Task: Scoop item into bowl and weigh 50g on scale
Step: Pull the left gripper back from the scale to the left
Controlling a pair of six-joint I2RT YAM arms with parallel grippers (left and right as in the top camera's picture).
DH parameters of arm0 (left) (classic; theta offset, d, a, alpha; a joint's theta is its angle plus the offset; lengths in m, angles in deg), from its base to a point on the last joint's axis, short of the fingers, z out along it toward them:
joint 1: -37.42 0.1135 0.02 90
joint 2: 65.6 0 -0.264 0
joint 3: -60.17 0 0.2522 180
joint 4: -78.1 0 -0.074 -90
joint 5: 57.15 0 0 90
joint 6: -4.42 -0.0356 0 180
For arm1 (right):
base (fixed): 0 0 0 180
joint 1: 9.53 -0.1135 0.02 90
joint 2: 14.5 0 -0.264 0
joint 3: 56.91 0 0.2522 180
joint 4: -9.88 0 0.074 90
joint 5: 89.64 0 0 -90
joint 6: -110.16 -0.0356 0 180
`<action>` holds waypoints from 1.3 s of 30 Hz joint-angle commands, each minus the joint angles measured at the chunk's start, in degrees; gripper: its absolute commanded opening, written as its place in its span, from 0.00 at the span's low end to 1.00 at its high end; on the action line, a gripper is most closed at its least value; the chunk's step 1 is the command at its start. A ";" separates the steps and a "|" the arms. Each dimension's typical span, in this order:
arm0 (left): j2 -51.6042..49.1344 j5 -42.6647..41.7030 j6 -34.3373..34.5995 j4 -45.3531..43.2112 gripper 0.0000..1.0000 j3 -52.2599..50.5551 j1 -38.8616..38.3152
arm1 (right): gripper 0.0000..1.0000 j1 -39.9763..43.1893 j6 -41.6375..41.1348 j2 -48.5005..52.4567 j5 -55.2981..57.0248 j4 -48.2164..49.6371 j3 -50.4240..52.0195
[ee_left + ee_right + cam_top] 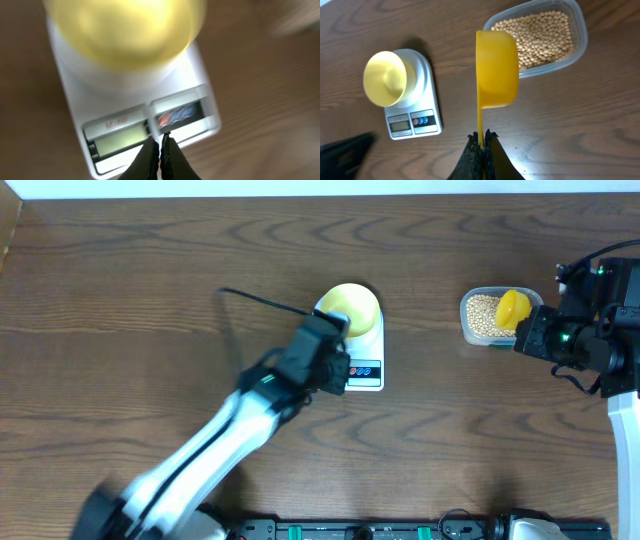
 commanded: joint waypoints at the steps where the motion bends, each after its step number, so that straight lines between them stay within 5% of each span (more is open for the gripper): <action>1: 12.09 -2.51 0.50 2.89 0.07 1.07 1.33 | 0.01 0.31 0.09 0.35 -2.93 0.39 -1.09; 8: 31.19 10.03 0.50 16.90 0.07 1.05 6.62 | 0.01 0.31 1.53 0.37 -4.13 1.09 -1.09; 15: 36.70 25.73 0.50 25.33 0.10 1.05 9.90 | 0.01 0.31 4.96 0.37 -4.04 4.02 -1.07; 18: 35.80 27.50 0.50 28.72 0.41 1.01 10.10 | 0.01 0.31 9.99 0.37 -3.87 3.80 -0.96; 19: 35.52 27.50 0.50 29.33 0.84 1.01 10.10 | 0.01 0.31 10.62 0.37 -3.87 3.76 -0.85; 20: 35.06 27.50 0.50 30.29 0.98 1.01 10.10 | 0.01 0.31 11.23 0.37 -3.87 3.58 -0.74; 39: 25.16 27.47 0.50 38.32 0.98 1.01 10.10 | 0.01 0.22 9.38 0.37 -3.87 5.31 -0.70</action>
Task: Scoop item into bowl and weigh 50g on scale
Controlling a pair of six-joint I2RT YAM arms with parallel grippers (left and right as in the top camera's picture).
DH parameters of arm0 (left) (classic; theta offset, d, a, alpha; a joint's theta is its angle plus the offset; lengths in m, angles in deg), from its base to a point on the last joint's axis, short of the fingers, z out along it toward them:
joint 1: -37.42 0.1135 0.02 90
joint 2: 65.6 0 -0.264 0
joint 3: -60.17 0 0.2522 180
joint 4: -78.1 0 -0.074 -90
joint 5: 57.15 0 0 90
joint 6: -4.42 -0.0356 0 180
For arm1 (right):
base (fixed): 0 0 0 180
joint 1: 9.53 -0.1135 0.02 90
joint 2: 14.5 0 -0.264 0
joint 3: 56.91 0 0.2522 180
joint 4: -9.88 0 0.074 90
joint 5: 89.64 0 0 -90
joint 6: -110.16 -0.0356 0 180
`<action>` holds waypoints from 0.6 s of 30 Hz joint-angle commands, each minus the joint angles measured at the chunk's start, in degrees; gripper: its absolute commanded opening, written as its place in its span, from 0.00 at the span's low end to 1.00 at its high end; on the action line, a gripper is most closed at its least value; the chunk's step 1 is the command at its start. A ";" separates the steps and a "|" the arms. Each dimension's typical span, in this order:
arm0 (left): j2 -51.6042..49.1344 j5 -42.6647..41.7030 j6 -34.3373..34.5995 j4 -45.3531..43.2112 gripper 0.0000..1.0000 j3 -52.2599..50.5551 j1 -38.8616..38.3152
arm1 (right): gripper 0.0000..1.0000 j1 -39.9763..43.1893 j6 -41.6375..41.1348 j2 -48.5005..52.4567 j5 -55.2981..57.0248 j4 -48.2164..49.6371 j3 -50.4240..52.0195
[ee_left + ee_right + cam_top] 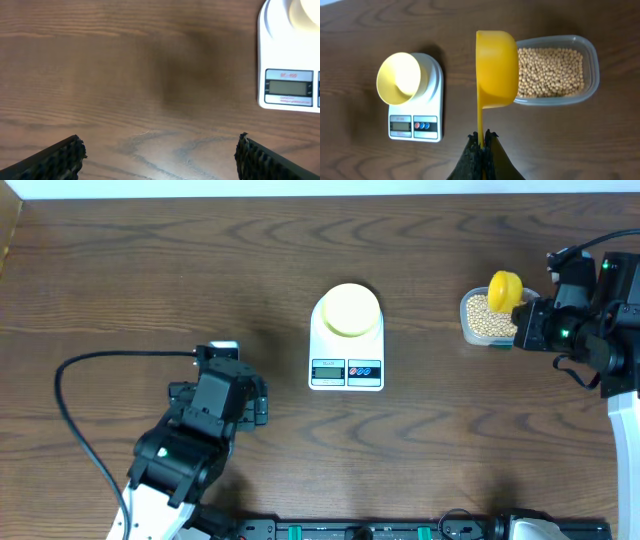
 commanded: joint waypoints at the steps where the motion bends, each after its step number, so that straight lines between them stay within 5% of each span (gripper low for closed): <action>1: -1.81 1.46 0.11 0.33 0.98 0.07 0.35 | 0.01 0.22 0.26 0.37 -0.44 -0.15 -0.68; 14: -6.34 1.40 0.15 -1.97 0.98 0.07 0.33 | 0.01 0.22 -1.40 0.37 -0.42 1.62 -0.68; 18: -6.34 -4.66 0.15 -8.44 0.98 0.07 0.35 | 0.01 0.20 -1.05 0.39 -0.44 6.25 -0.68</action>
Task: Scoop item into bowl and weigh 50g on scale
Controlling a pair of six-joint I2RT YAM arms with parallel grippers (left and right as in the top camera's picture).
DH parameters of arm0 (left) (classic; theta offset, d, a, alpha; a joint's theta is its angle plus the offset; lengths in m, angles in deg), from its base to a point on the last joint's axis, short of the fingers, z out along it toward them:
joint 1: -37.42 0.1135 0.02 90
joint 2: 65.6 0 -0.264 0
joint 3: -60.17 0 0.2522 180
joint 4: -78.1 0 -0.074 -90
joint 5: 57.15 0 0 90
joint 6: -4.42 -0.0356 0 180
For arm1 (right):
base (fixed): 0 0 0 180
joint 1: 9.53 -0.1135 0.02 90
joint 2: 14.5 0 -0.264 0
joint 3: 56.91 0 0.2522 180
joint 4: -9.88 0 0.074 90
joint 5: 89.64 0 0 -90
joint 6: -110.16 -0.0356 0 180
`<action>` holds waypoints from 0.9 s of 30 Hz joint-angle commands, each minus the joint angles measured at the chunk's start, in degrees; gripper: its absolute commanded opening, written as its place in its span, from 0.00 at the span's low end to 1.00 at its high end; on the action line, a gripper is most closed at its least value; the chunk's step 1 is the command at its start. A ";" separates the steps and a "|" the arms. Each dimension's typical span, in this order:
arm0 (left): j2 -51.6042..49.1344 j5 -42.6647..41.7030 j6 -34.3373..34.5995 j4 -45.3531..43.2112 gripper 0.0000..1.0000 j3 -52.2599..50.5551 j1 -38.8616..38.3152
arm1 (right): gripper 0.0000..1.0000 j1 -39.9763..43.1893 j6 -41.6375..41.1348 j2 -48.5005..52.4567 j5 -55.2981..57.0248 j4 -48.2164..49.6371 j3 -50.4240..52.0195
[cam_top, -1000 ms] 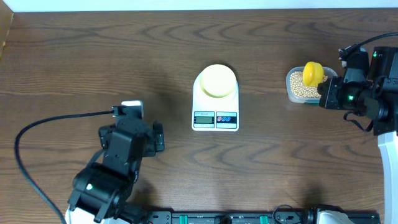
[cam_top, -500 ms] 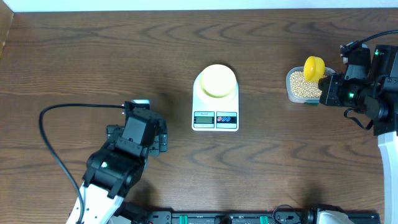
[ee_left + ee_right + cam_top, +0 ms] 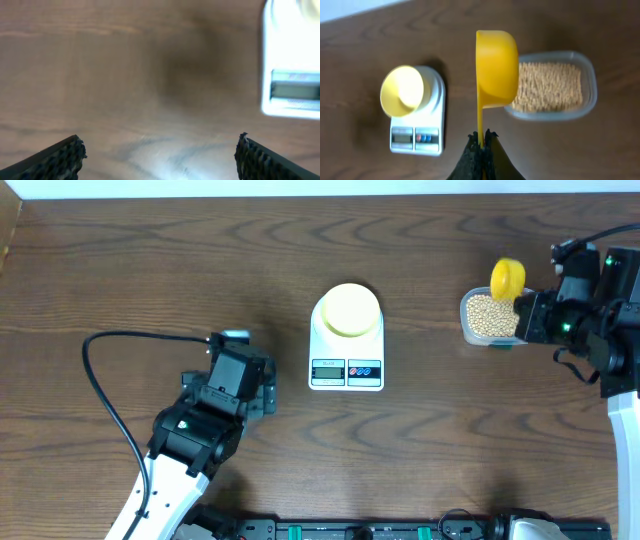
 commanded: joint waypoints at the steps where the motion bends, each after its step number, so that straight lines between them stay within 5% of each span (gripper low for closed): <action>1: -0.02 -7.15 0.15 -3.98 0.98 0.07 0.35 | 0.01 0.20 -0.09 0.39 -0.42 1.97 -0.68; 17: -0.02 -47.82 0.39 -17.88 0.98 0.07 0.33 | 0.01 0.20 -3.23 1.68 -0.42 6.58 -0.68; 24: -0.02 -59.06 3.17 -18.64 0.98 0.07 0.33 | 0.01 0.15 -7.23 1.75 -0.46 8.22 -0.68; 25: -0.02 -59.71 4.24 -18.60 0.84 0.07 0.33 | 0.01 0.15 -7.21 1.57 -0.66 8.22 -0.68; 27: -0.13 -58.66 4.63 -18.62 0.41 0.04 0.33 | 0.01 0.15 -7.21 1.20 -1.66 7.82 -0.68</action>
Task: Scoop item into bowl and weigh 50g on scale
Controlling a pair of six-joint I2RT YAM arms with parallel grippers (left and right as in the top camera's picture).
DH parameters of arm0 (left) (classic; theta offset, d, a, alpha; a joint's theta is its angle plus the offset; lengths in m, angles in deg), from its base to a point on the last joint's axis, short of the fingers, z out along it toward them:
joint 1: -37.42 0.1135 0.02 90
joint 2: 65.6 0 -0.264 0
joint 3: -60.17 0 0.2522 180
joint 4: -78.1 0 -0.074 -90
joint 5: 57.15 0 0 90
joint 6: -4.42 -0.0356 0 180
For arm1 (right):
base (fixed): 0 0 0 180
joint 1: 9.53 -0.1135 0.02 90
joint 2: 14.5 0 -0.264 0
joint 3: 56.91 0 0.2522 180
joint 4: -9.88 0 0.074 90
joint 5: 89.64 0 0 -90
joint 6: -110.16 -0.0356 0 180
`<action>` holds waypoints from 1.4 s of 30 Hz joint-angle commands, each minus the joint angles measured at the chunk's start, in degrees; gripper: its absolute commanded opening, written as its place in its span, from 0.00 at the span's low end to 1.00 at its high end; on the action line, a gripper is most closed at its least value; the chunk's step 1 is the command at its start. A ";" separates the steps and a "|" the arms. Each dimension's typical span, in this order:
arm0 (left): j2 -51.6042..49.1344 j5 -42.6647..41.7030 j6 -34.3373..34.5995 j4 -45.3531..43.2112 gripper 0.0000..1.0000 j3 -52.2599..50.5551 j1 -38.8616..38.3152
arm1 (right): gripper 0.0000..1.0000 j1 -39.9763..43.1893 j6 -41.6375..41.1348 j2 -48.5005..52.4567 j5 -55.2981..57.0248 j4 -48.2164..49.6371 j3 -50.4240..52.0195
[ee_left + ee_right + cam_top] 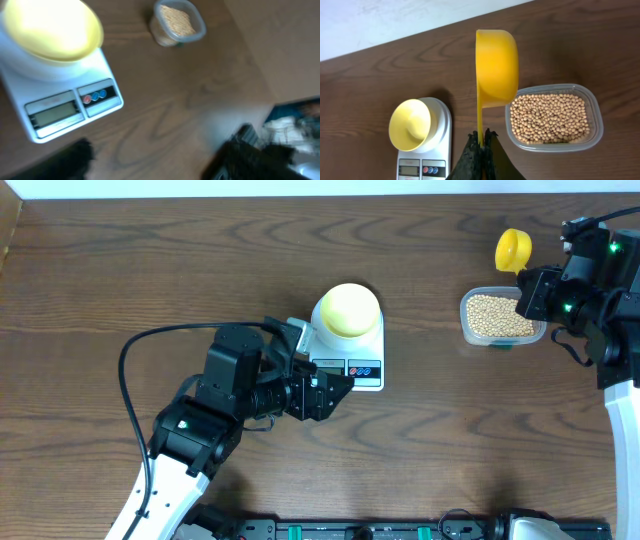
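A yellow bowl (pixel 347 310) sits on the white scale (pixel 347 372) at the table's middle; its display is unreadable. My left gripper (pixel 328 395) hangs wide open at the scale's front left corner, tilted toward the right; its fingers (pixel 67 161) frame bare table in the blurred left wrist view, where the bowl (pixel 50 30) and scale (pixel 75 107) show too. My right gripper (pixel 481 137) is shut on the handle of a yellow scoop (pixel 496 67), held just beyond the far edge of the clear tub of soybeans (pixel 498 318). What the scoop holds is hidden.
Wood table (pixel 450 440) all around. A black cable (pixel 150 350) loops from the left arm over the table's left part. Black equipment (pixel 400 530) lines the front edge. The table's back edge (pixel 395 42) meets a pale surface behind the scale.
My left gripper has gone from the table left of the scale to the scale's front left corner, and now tilts rightward. The right gripper carried the scoop farther back, past the tub's far edge.
First my left gripper was shut, tips at the scale's buttons, while the right held the scoop over the soybean tub. Then the left stood open, left of the scale. The scoop moved steadily toward the tub's far side, and now the left gripper is back beside the scale.
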 commanded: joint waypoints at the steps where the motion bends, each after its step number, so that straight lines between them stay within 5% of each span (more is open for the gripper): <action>1: -0.28 -2.54 1.92 -0.11 0.36 0.07 0.20 | 0.01 0.15 -1.86 -0.76 -2.43 -0.24 -0.68; 2: -0.55 -1.20 1.92 -0.09 0.35 0.07 0.11 | 0.01 0.13 -1.86 -0.76 -3.61 -0.31 -0.68; 5: -1.29 -0.81 2.40 -0.09 0.07 0.07 -0.37 | 0.01 0.15 -1.86 -0.70 -5.64 -0.79 -0.68; 12: -3.63 5.99 2.99 1.09 0.07 1.07 -5.11 | 0.01 0.15 -1.81 -0.68 -5.53 -4.13 -0.68; 17: -9.14 17.97 2.49 10.82 0.07 8.94 -7.48 | 0.01 0.15 -1.84 -0.63 -5.42 -4.50 -0.68; 21: -15.72 16.35 0.15 15.06 0.07 14.49 -7.74 | 0.01 0.15 -1.86 -0.57 -5.44 -4.68 -0.68; 42: -38.14 27.74 -0.24 4.66 0.07 12.46 -12.44 | 0.01 0.20 -1.60 -0.42 -4.72 -4.94 -0.68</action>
